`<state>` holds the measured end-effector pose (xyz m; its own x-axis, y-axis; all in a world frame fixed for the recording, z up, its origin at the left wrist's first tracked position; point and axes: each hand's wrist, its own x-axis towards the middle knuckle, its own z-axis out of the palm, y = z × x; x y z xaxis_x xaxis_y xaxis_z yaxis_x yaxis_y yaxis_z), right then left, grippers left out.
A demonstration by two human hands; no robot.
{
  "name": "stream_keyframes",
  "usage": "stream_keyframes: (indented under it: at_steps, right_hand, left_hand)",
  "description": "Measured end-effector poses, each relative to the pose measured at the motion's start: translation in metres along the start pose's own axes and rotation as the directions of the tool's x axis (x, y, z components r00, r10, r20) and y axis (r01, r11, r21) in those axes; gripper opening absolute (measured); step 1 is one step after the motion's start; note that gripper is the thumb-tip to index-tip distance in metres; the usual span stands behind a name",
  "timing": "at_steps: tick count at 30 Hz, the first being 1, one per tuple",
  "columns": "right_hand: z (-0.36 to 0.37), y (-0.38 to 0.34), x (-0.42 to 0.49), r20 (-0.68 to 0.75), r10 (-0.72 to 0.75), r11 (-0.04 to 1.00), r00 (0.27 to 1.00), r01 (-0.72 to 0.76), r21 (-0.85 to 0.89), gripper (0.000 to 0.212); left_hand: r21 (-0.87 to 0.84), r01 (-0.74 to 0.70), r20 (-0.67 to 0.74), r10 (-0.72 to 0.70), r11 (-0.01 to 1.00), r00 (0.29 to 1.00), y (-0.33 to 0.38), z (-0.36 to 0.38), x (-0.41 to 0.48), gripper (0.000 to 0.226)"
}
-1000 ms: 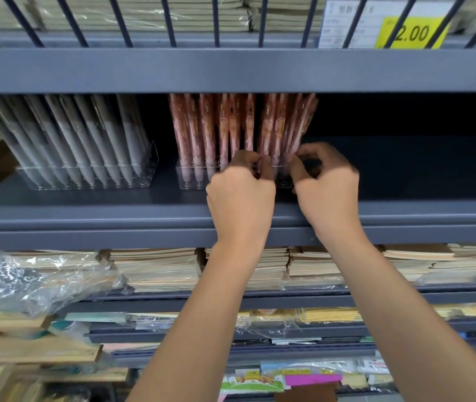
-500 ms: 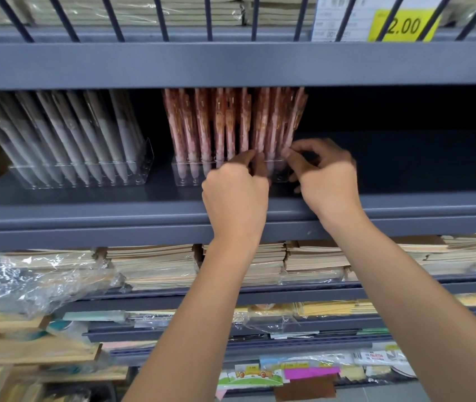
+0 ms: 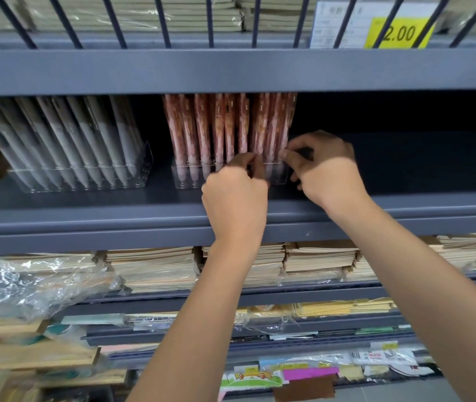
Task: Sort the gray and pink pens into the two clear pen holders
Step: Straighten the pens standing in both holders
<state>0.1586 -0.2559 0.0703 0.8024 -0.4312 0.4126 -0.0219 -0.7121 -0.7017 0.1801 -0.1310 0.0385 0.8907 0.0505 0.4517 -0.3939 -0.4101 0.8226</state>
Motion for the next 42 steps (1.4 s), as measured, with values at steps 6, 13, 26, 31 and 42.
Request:
stream_keyframes:
  at_steps: [6,13,26,31,42]
  right_hand:
    - [0.001,0.006,-0.007,-0.054,-0.082,0.996,0.995,0.084,0.023,0.012]
    - [-0.001,0.007,-0.005,-0.033,-0.063,0.998,0.997,0.064,0.015,0.010]
    - [0.003,0.007,-0.010,-0.050,0.003,0.998,0.999,0.000,0.059,0.011]
    - [0.007,0.011,-0.015,-0.085,0.007,0.995,0.996,0.002,0.101,0.008]
    - [0.009,0.012,-0.023,-0.132,-0.061,0.987,0.989,0.080,0.141,0.016]
  left_hand:
    - [0.045,0.006,-0.017,-0.005,0.999,1.000,0.002,0.000,0.000,0.023]
    - [0.099,-0.022,-0.005,0.022,0.995,1.000,0.003,0.001,0.000,0.022]
    - [-0.007,0.018,-0.063,-0.018,1.000,0.998,0.005,0.000,-0.002,0.020]
    - [-0.013,0.028,-0.053,-0.029,1.000,0.998,0.004,0.000,-0.002,0.021]
    - [0.060,-0.064,0.021,0.062,0.996,0.998,0.005,0.000,0.000,0.026]
